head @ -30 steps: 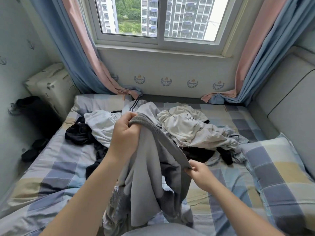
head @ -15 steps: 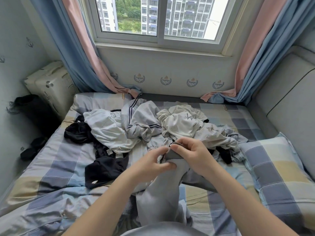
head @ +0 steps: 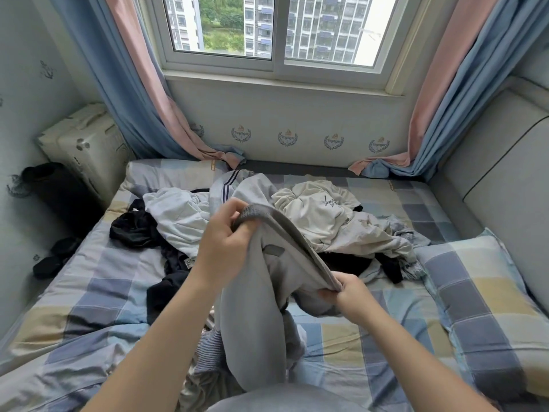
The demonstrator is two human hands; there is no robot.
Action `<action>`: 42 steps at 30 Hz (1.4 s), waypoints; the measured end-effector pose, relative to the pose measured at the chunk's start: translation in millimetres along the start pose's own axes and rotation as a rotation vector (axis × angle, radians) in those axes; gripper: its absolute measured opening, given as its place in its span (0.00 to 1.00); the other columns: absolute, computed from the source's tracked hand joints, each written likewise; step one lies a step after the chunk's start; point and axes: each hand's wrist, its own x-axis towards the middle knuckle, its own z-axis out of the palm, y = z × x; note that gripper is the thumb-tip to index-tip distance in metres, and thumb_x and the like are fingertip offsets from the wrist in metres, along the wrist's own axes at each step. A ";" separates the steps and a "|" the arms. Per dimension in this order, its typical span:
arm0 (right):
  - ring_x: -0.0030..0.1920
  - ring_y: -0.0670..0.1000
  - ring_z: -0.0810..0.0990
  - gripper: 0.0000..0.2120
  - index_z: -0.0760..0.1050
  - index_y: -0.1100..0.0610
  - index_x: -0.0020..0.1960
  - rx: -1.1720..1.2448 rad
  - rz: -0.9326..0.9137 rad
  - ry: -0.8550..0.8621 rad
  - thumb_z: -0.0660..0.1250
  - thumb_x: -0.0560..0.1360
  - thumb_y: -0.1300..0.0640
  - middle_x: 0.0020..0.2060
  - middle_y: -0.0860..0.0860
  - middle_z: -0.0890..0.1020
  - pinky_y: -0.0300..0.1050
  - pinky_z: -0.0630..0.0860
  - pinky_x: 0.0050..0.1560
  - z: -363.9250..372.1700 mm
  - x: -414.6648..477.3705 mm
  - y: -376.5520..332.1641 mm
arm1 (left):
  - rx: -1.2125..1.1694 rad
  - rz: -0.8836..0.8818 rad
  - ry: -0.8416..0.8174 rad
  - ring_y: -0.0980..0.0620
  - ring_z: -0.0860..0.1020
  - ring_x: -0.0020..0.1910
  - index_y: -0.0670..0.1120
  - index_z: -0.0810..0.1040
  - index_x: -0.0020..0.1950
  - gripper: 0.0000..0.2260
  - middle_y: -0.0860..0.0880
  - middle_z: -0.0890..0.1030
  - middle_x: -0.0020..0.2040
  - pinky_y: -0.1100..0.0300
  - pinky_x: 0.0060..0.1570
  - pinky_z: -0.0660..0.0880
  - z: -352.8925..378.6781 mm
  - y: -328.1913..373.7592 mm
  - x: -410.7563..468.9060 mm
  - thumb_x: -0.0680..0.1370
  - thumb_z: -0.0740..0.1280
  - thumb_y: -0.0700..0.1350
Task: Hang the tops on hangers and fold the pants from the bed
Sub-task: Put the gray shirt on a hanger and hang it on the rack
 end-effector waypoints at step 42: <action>0.53 0.52 0.85 0.08 0.79 0.56 0.56 0.652 0.011 -0.073 0.69 0.77 0.60 0.54 0.52 0.86 0.48 0.80 0.53 -6.0 -33.6 -75.7 | -0.080 -0.271 -0.086 0.49 0.71 0.35 0.42 0.77 0.41 0.13 0.44 0.73 0.35 0.50 0.35 0.69 23.0 13.5 -28.5 0.82 0.65 0.48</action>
